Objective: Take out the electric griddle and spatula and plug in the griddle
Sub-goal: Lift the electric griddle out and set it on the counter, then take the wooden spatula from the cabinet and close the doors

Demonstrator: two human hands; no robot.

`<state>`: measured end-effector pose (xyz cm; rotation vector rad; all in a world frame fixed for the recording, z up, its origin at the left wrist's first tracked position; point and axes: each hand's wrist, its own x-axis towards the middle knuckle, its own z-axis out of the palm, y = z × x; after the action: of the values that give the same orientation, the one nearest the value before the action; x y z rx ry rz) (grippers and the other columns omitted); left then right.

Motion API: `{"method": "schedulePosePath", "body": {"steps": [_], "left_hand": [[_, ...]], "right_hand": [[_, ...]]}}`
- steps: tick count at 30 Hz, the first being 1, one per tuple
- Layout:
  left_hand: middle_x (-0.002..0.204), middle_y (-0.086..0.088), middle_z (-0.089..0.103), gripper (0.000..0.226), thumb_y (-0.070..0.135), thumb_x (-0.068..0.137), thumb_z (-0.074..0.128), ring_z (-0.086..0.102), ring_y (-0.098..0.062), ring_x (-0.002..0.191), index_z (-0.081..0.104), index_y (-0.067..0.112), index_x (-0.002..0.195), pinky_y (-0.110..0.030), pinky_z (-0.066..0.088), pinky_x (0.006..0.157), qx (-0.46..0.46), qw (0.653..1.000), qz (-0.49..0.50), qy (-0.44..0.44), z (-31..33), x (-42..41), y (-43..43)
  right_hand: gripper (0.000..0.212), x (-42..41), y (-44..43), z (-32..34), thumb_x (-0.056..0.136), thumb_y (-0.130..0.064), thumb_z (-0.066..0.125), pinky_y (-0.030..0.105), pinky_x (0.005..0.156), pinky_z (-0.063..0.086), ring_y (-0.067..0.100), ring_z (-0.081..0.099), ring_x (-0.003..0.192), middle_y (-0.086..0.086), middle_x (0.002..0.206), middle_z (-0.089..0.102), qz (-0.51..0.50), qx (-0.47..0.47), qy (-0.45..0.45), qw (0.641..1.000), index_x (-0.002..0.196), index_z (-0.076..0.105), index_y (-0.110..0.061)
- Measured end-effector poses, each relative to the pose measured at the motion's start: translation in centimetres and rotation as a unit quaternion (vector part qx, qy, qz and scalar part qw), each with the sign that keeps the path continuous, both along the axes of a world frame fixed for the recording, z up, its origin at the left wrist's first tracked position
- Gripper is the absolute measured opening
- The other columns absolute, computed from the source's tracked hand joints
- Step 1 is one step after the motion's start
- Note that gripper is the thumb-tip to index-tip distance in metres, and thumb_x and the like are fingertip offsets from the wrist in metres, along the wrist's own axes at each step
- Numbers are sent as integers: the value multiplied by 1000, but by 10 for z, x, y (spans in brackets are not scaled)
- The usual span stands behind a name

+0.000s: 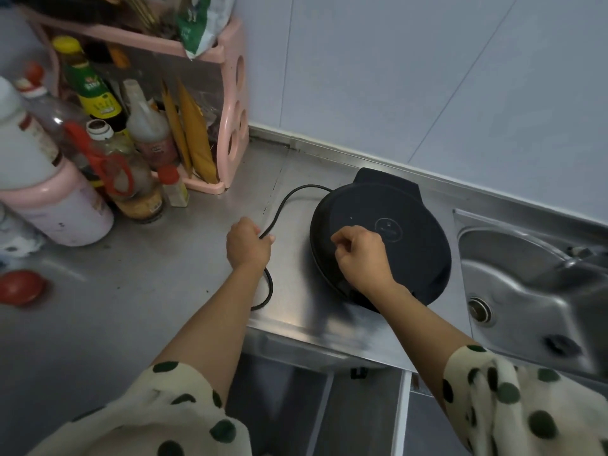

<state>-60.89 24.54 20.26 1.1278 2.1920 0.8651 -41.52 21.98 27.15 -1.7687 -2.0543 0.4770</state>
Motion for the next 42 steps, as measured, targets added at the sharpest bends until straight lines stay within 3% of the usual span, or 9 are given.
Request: {"method": "schedulePosePath", "body": {"steps": [4,9,16,18,20,26,31,37,42], "left_hand": [[91,-10,65,16,16,82,70,61,-27,84,53,15,80,-27,39,65,44,998,-37,13,28,32,-21],[88,-14,66,23,-1,80,53,62,-34,84,48,18,69,-38,52,74,69,992,-93,60,60,82,-57],[64,7,50,31,-1,73,49,59,-28,75,39,23,58,-26,37,54,71,987,-119,82,79,183,-143],[67,8,55,29,0,73,48,60,-29,78,40,22,57,-27,36,52,76,987,-121,78,80,212,-166],[79,0,65,27,1,73,49,62,-32,83,41,21,57,-31,45,60,74,986,-128,78,78,245,-191],[67,2,56,29,0,71,48,61,-33,78,40,22,54,-27,38,61,58,980,-174,83,69,328,-255],[68,1,59,27,2,71,49,59,-32,78,42,22,54,-26,36,61,40,974,-204,95,50,367,-278],[60,10,49,25,6,69,55,52,-25,68,43,23,55,-26,36,58,26,966,-240,89,23,405,-303],[59,10,47,25,3,70,50,50,-27,66,43,22,56,-26,35,58,9,962,-250,108,2,430,-320]], "right_hand": [[27,24,-20,15,85,-3,50,35,77,54,24,63,90,7,102,69,-4,18,3,1000,101,72,-9],[26,63,-52,25,85,-4,51,34,75,55,24,65,85,6,98,70,-21,28,26,999,98,72,-11],[24,167,-131,31,82,-4,52,30,76,51,26,64,85,7,92,71,-30,44,33,998,92,73,-11],[25,196,-151,30,82,-3,51,32,76,52,26,65,82,7,87,72,-32,45,47,997,91,74,-10],[27,229,-174,29,81,-2,51,27,74,50,23,64,79,7,86,73,-38,41,50,997,91,74,-9],[26,320,-233,24,84,-1,52,24,68,47,15,56,64,4,78,67,-58,11,45,997,95,74,-8],[25,367,-268,14,85,-4,53,36,80,54,23,64,85,7,92,72,-95,-16,49,994,97,73,-10],[17,408,-308,-15,88,-11,55,32,70,55,20,64,71,4,78,69,-131,-56,47,989,93,72,-12],[18,434,-322,-43,88,-15,56,40,79,56,26,67,86,8,90,73,-142,-84,42,985,96,72,-15]]}}
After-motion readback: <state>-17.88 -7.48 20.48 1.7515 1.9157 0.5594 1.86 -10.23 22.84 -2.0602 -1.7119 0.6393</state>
